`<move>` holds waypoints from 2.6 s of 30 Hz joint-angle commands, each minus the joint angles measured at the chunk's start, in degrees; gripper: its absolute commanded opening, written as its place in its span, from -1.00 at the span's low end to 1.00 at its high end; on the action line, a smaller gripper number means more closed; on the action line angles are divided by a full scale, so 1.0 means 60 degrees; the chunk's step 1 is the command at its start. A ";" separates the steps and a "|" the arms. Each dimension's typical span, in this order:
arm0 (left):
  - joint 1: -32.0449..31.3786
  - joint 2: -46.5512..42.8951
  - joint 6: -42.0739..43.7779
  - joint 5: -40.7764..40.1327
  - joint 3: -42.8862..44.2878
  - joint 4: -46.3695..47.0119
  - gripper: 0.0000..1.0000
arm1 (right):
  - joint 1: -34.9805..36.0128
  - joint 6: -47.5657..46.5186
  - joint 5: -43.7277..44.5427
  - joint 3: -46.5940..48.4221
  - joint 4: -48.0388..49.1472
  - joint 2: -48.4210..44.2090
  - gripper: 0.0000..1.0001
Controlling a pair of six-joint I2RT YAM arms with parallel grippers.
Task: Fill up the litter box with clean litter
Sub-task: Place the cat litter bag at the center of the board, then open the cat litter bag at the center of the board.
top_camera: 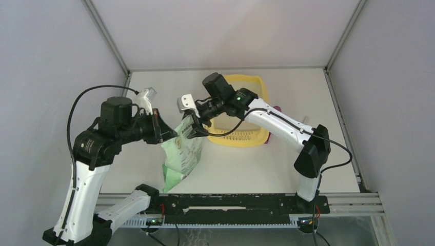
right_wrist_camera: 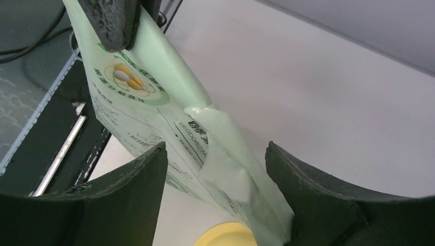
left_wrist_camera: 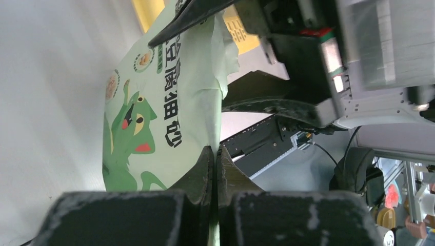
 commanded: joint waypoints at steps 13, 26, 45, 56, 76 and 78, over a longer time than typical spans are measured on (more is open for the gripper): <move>-0.0142 0.0554 -0.0197 -0.5998 0.0164 0.2032 -1.00 | 0.0755 0.3184 0.3215 -0.0248 -0.0349 -0.0146 -1.00; 0.1930 0.0136 -0.0855 -0.8053 -0.1211 0.3418 0.32 | 0.1296 0.6468 0.7041 0.1117 0.0354 0.1082 -1.00; 0.2231 -0.0952 -0.1217 -0.6410 -0.3901 0.4357 -0.03 | 0.0825 0.7111 0.7370 0.1762 -0.1612 -0.0386 -0.51; 0.2231 -0.0838 -0.1076 -0.6242 -0.3897 0.4439 -0.65 | 0.0534 0.7275 0.6413 0.1026 -0.2636 -0.0653 -1.00; 0.2231 -0.0828 -0.1017 -0.6207 -0.3903 0.4420 -0.03 | 0.1043 0.7374 0.7086 0.0790 -0.1853 -0.0479 -1.00; 0.2228 -0.0849 -0.1017 -0.6206 -0.3934 0.4414 0.00 | 0.1047 0.7412 0.7163 0.0838 -0.1807 -0.0651 -1.00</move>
